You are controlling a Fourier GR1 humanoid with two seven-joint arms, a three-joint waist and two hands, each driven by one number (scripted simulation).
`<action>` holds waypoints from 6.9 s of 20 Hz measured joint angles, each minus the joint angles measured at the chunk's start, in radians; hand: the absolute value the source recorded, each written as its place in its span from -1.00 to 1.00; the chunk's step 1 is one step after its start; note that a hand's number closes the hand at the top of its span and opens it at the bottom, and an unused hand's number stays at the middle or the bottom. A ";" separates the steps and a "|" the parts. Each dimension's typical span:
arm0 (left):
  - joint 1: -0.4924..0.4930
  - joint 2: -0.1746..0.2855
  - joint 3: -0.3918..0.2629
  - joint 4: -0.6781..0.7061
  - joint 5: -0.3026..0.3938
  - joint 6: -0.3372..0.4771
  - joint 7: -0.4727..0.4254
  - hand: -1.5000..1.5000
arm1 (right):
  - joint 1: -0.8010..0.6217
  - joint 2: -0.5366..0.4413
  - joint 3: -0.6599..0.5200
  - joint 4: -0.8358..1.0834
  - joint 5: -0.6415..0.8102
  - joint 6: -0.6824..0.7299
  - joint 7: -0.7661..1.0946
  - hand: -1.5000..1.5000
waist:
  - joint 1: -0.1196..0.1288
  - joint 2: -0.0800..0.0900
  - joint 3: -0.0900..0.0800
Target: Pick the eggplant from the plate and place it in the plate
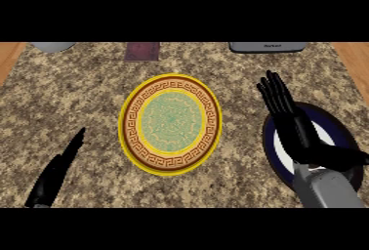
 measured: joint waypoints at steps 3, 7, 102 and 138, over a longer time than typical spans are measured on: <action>-0.036 -0.022 0.023 0.005 0.014 -0.009 -0.015 0.00 | -0.001 -0.020 -0.041 0.058 -0.087 0.056 0.091 1.00 | 0.016 -0.011 0.001; -0.073 -0.063 0.063 -0.023 0.054 0.001 -0.056 0.00 | -0.009 -0.117 -0.059 0.150 -0.145 0.128 0.257 1.00 | 0.039 -0.014 -0.006; -0.067 -0.282 0.374 -0.007 -0.060 -0.237 -0.065 0.00 | 0.339 -0.267 -0.117 -0.206 0.978 -0.026 0.314 1.00 | 0.008 -0.032 0.000; -0.099 -0.330 0.408 0.029 -0.117 -0.290 -0.089 0.00 | -0.332 0.270 0.180 0.043 1.237 -0.038 0.709 1.00 | 0.043 -0.023 0.001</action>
